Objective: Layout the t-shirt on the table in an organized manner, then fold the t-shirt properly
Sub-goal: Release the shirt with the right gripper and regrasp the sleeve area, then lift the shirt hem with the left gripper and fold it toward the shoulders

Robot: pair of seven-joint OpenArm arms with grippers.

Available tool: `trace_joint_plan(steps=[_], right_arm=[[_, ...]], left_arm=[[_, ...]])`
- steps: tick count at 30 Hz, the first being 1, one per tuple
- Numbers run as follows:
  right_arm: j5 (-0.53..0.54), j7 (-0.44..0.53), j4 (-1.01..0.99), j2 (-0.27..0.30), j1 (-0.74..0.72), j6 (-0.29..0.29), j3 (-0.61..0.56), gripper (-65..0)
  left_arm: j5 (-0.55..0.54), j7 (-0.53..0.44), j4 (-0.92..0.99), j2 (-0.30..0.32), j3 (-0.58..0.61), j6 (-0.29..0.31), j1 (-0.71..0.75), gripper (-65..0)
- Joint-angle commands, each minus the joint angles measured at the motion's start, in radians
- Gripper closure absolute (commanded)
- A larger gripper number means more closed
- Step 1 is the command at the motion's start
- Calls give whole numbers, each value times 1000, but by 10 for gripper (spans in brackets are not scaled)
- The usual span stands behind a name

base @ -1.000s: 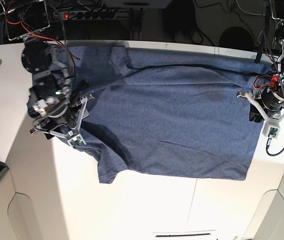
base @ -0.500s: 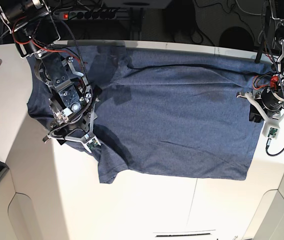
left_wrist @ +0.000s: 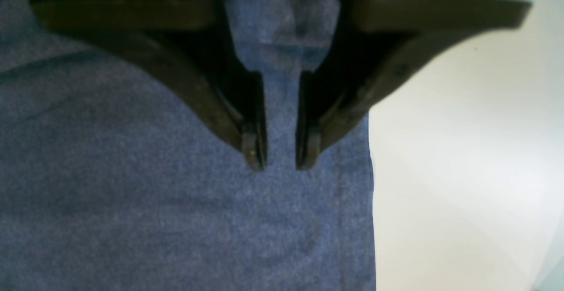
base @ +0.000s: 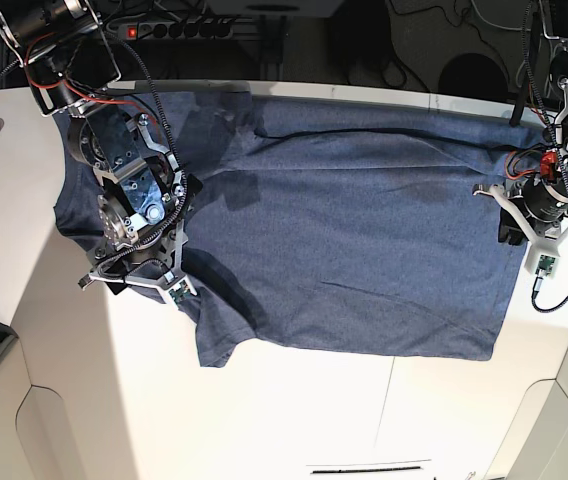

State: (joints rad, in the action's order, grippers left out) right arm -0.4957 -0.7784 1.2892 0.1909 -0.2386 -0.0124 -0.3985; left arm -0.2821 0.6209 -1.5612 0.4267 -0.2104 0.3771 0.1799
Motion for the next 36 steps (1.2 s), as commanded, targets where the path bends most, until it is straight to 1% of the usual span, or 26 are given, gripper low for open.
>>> trace_joint_plan(steps=[1, 2, 3, 4, 8, 10, 12, 14, 15, 17, 18, 20, 22, 25, 28, 30, 31, 34, 36], right_arm=[[-25, 12, 16, 3, -22, 18, 8, -241], [-31, 12, 16, 3, -22, 18, 8, -167], [-39, 12, 16, 3, -22, 17, 8, -74], [-40, 12, 16, 3, -22, 17, 8, 0], [-40, 13, 16, 3, -32, 17, 7, 0], [-40, 13, 15, 3, -51, 18, 8, 0], [-39, 16, 14, 3, -76, 18, 9, 0], [-39, 16, 8, 3, -105, 43, 15, 0], [-39, 16, 1, 3, -121, 52, 22, 0], [-35, 19, -25, 3, -153, 55, 32, 0], [-34, 20, -43, 3, -169, 55, 39, 0], [-20, 20, -87, 3, -196, 54, 54, 0], [-16, 20, -135, 3, -216, 55, 72, 0], [-16, 20, -195, 3, -223, 55, 98, 0], [-16, 20, -234, 3, -217, 55, 117, 0], [-8, 20, -253, 3, -214, 55, 121, 0], [-3, 20, -262, 3, -215, 54, 121, 0], [20, 23, -267, 3, -215, 54, 121, 0], [30, 23, -267, 2, -215, 53, 121, 0]], left_arm=[[-6, -19, -16, 16, -7, -8, -11, -151], [-6, -19, -16, 16, -7, -8, -11, -151], [-6, -19, -16, 16, -7, -8, -11, -151], [-6, -19, -16, 16, -7, -8, -11, -151], [-6, -19, -16, 16, -7, -12, -11, -151], [-6, -19, -16, 16, -7, -42, -11, -151], [-5, -24, -16, 16, -7, -53, -12, -151], [6, -43, -16, 16, -7, -53, -17, -151], [19, -49, -16, 16, -7, -68, -28, -151], [36, -44, -14, 16, -7, -152, -66, -151], [49, -42, -11, 16, -7, -175, -92, -151], [75, -40, 11, 17, -7, -183, -152, -151], [72, -33, 61, 17, -7, -183, -227, -151], [23, -30, 196, 17, -7, -176, -348, -151], [-23, -41, 388, 17, -7, -114, -479, -151], [-50, -64, 533, 17, -7, -96, -574, -151], [-51, -79, 605, 18, -7, -96, -623, -158], [-51, -121, 807, 32, -7, -97, -768, -227], [-51, -140, 927, 48, -7, -97, -858, -229]])
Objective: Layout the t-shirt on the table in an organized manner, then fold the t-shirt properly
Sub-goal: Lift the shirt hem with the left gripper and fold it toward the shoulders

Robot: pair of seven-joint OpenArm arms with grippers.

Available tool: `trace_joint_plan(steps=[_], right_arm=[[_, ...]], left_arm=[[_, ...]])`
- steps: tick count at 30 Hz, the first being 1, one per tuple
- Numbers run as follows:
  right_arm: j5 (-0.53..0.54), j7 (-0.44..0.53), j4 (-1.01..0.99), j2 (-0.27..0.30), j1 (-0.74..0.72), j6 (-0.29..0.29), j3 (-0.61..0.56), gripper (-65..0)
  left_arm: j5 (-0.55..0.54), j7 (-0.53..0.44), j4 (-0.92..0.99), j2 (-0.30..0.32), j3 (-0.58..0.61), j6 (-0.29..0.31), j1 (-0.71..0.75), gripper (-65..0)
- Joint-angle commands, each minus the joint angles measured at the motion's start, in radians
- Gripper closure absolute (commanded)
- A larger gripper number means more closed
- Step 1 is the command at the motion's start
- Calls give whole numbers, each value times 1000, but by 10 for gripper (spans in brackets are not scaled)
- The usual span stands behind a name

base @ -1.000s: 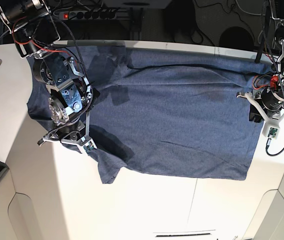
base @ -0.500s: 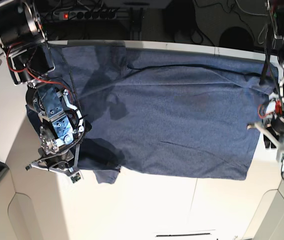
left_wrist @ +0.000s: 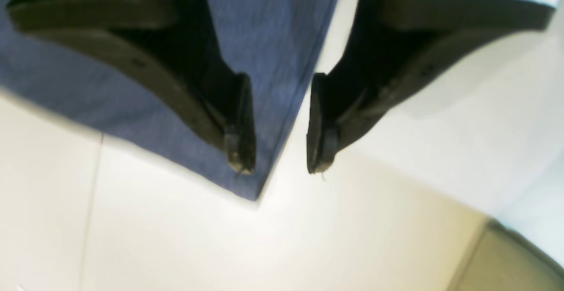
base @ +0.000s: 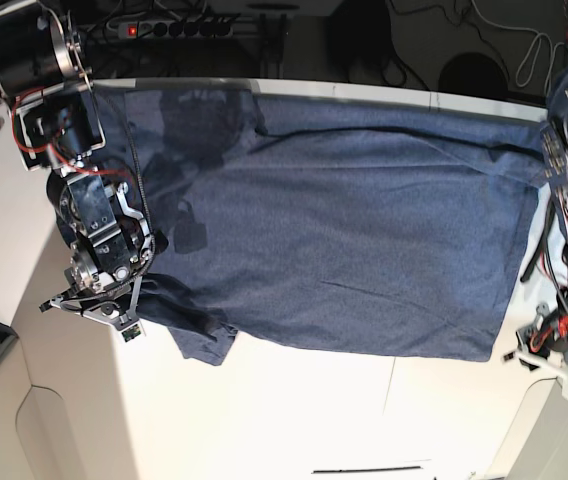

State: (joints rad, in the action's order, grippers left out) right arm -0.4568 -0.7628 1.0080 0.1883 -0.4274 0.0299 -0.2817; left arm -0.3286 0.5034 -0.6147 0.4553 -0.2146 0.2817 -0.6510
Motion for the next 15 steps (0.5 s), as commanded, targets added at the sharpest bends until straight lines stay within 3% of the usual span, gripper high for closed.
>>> trace_joint_plan(steps=[1, 7, 12, 15], right_arm=[[-9, 8, 14, 5, -26, 11, 4, 0], [-6, 8, 14, 5, -26, 10, 4, 0], [-6, 12, 14, 5, -26, 7, 4, 0], [-6, 12, 14, 5, -26, 7, 4, 0]], left_arm=[[-5, -29, 35, 30, -3, -1, -68, -229], [-34, -77, 259, 97, -3, -1, -171, -228], [-40, -128, 377, 112, -3, -2, -113, -228], [-100, -142, 384, 111, -3, -1, -51, -228]])
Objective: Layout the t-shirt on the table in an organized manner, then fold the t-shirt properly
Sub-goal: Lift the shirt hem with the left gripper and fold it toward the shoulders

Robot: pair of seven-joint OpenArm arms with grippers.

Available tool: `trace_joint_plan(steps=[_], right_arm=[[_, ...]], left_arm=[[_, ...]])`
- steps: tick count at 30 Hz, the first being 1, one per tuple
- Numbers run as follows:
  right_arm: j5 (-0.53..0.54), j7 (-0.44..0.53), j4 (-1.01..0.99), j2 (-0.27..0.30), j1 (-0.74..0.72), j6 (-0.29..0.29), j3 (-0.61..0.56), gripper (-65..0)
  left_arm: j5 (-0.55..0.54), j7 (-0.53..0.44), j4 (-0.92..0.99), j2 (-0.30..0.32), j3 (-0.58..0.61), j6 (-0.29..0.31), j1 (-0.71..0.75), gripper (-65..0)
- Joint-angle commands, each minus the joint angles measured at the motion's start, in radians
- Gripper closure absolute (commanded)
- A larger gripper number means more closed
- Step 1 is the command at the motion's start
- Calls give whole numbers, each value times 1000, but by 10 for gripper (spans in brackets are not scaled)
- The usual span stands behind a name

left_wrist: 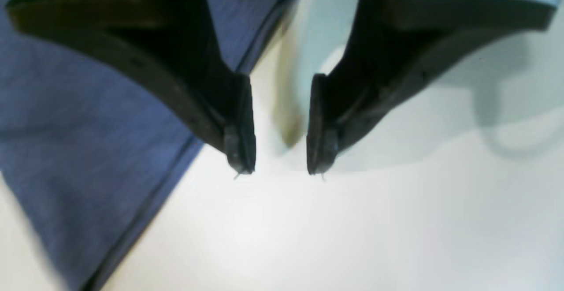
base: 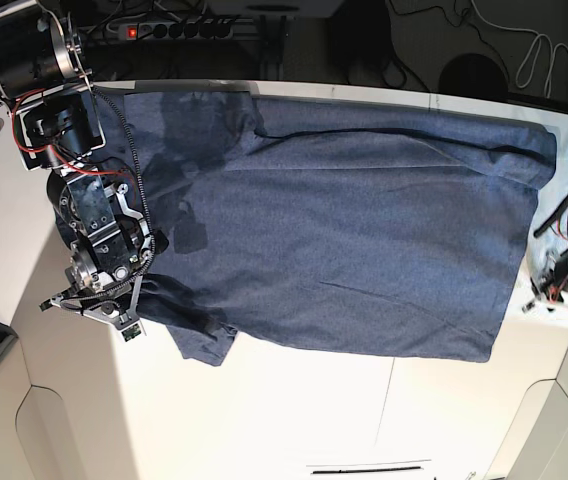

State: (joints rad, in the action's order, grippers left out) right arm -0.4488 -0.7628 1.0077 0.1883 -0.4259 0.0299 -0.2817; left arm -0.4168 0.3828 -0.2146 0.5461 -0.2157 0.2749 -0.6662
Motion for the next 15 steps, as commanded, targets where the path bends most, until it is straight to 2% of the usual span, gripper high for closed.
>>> trace_joint_plan(steps=[1, 8, 15], right_arm=[[-14, 12, 15, 5, -27, 7, 4, 0], [-14, 11, 15, 5, -27, 7, 4, 0], [-13, 11, 15, 5, -25, 7, 4, 0]], left_arm=[[-26, -27, -16, 19, -2, 7, -23, -228], [-126, -39, -16, 0, -2, 36, -12, -228], [-123, -59, -16, -89, -2, 37, -16, -227]])
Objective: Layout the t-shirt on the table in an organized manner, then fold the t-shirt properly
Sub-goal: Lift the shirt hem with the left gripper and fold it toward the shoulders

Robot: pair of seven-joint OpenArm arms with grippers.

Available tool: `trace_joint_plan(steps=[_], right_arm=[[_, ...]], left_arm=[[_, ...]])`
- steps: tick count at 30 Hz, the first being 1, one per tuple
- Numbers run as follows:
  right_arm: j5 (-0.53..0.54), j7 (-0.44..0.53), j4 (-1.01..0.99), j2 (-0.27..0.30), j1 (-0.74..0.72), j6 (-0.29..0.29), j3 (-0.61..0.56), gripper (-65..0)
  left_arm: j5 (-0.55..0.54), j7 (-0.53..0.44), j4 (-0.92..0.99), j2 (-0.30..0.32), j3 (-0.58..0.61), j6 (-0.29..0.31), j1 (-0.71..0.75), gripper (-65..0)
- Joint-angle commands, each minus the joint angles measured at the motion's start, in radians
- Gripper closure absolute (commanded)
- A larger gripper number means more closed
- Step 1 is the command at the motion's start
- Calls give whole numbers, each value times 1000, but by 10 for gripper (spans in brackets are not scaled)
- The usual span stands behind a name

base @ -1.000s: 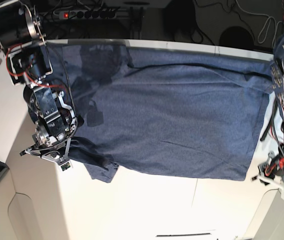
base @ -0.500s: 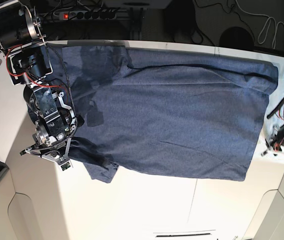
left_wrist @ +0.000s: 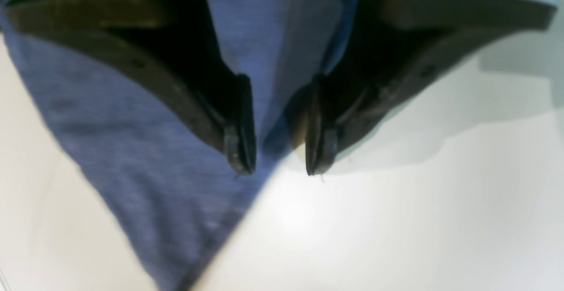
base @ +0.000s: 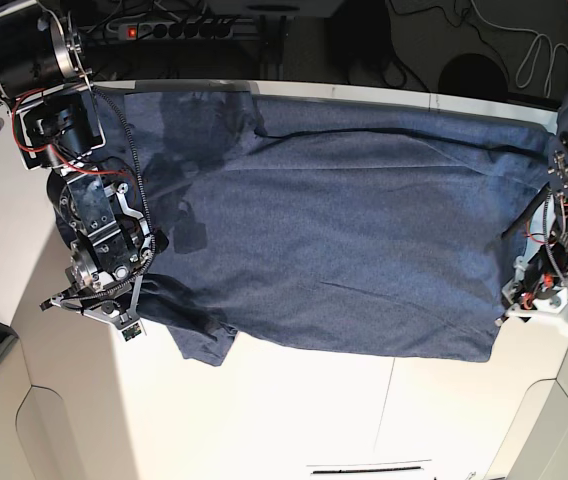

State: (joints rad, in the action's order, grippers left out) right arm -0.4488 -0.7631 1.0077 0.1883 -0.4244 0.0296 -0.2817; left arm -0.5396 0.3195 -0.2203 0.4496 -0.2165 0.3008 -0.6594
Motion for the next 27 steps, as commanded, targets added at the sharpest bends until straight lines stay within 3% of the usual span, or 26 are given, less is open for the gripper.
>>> trace_joint_plan(steps=[1, 9, 11, 14, 17, 20, 23, 27], right_arm=[[-8, 11, 15, 5, -26, 7, 4, 0], [-3, 12, 15, 5, -26, 7, 4, 0], [-3, 12, 15, 5, -27, 8, 4, 0], [-3, 11, 15, 5, -26, 8, 4, 0], [1, 11, 15, 5, -27, 9, 4, 0], [32, 10, 18, 5, -27, 9, 4, 0], [59, -2, 18, 5, -26, 8, 4, 0], [64, -14, 25, 5, -18, 8, 4, 0]], left_arm=[[16, -5, -14, -5, -1, 13, -25, -227], [77, -27, -24, -37, -1, 26, -68, -216], [92, -33, -24, -36, -1, 25, -75, -164], [92, -77, -24, -36, -1, 26, -73, 0], [92, -112, -24, -36, -1, 32, -72, 0], [92, -113, -40, -31, -1, 105, -69, 0], [87, -109, -71, -23, -1, 120, -56, 0], [85, -107, -172, -8, -1, 191, 7, 0]])
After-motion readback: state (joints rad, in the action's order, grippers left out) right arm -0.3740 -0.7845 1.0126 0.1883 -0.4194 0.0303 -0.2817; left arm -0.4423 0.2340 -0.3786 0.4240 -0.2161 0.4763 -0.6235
